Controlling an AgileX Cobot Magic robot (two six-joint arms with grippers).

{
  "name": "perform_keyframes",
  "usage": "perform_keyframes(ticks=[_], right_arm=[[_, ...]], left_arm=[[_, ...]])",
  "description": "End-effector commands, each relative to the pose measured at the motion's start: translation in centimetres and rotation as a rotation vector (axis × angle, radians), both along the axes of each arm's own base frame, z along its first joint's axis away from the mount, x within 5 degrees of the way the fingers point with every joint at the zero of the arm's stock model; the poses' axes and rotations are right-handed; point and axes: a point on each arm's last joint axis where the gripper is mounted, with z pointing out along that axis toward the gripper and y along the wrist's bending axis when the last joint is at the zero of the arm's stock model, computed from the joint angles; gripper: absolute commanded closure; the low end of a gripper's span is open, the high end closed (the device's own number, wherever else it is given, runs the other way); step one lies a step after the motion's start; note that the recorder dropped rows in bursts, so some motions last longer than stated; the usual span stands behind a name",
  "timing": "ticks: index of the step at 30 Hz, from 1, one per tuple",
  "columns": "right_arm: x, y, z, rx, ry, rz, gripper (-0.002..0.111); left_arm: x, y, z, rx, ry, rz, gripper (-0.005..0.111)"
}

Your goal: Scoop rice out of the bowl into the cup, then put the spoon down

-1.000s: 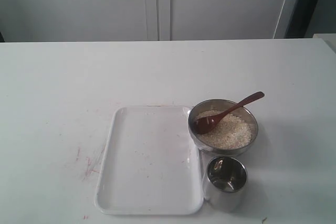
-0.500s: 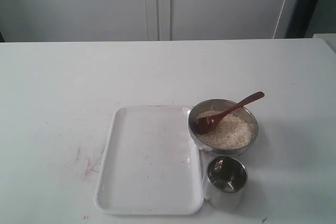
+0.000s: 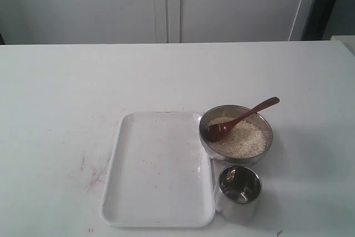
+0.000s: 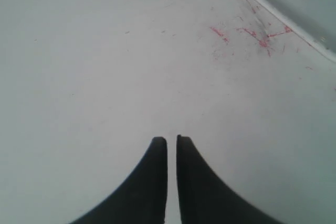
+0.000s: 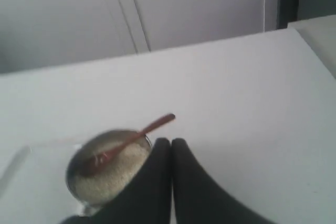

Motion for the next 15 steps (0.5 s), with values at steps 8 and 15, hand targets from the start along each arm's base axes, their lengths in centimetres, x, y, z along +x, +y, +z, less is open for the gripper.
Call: perform_keyframes(ticks=[8,15], right_arm=[[11.9,2.7,8.5,-0.293,0.419,0.375,0.108],[20.5,3.6,7.5,-0.445,0.589,0.534,0.108]], left_arm=[[-0.1,-0.1,-0.8,-0.005,0.065,-0.006,0.092],[-0.1,-0.1,-0.8,-0.005,0.065,-0.006,0.092]])
